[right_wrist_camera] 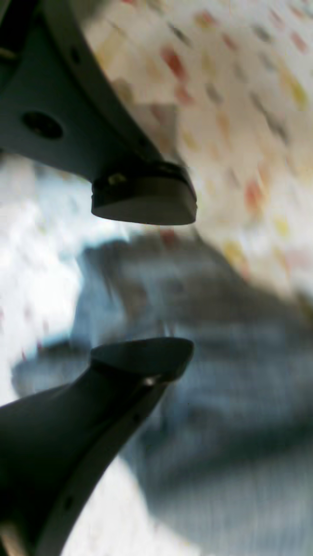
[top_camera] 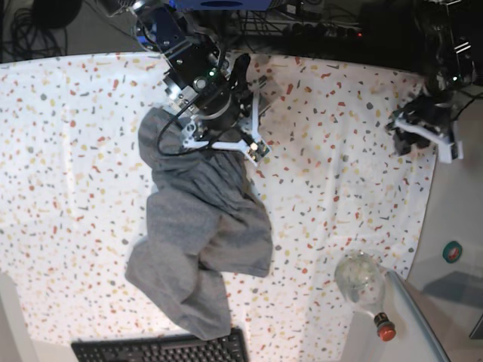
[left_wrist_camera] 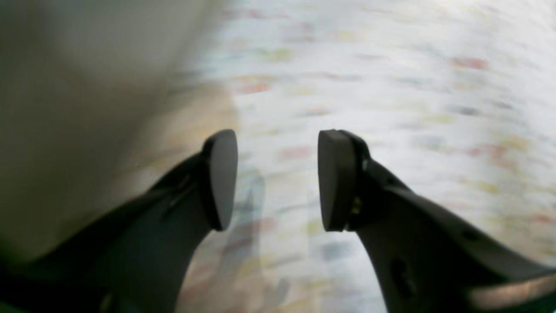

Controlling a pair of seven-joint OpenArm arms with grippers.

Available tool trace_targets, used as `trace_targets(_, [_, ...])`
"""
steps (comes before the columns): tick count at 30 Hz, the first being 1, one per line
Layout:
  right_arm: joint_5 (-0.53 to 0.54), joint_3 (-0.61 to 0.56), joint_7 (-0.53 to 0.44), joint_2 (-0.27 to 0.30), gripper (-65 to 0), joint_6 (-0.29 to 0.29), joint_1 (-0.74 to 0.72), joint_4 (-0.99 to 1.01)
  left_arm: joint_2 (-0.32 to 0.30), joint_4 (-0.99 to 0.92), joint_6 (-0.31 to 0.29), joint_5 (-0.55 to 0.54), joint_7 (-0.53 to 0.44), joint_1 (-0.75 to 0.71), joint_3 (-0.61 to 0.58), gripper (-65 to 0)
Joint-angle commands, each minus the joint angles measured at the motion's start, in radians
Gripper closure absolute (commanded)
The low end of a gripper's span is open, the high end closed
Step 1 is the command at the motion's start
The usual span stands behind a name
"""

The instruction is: Layout the t-shirt on the table in an organized manner, then fold the t-shirt properly

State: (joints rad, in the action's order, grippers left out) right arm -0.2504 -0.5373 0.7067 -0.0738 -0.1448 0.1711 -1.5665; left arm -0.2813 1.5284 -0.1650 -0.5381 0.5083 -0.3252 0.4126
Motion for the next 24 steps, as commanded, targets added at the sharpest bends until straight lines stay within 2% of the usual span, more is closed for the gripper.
trace_targets(1, [-0.010, 0.000, -0.014, -0.008, -37.7, 0.003, -0.014, -0.007, -0.008, 0.027, 0.000, -0.009, -0.027, 0.038, -0.034, -29.1])
trace_targets(3, [-0.010, 0.000, -0.014, -0.010, -37.7, 0.003, -0.011, 0.001, 0.017, 0.024, 0.000, -0.007, -0.021, 0.110, -0.103, -29.1])
trace_targets(6, [-0.010, -0.002, -0.014, -0.010, -37.5, 0.003, 0.005, 0.001, 0.073, -0.030, 0.002, -0.006, 0.088, 0.263, -0.171, -29.1])
trace_targets(9, [-0.010, 0.000, -0.014, -0.002, -37.5, 0.003, 0.014, -0.004, 0.136, -0.193, 0.002, -0.003, 0.186, 0.433, -0.188, -29.1])
trace_targets(11, [-0.010, 0.004, -0.014, -0.001, -37.5, 0.003, 0.029, -0.002, 0.172, -0.332, 0.002, -0.003, 0.201, 0.533, -0.191, -29.1])
trace_targets(18, [-0.011, 0.000, -0.014, -0.001, -37.5, 0.003, 0.041, -0.002, 0.267, -0.710, 0.000, -0.003, 0.184, 0.759, -0.191, -29.3])
trace_targets(22, [-0.011, 0.000, -0.014, -0.001, -37.5, 0.003, 0.041, -0.004, 0.291, -0.917, 0.000, -0.003, 0.094, 0.854, -0.199, -29.3])
trace_targets(24, [-0.011, -0.002, -0.014, -0.001, -37.5, 0.003, 0.041, -0.004, 0.310, -0.992, 0.000, -0.003, 0.029, 0.892, -0.261, -29.3])
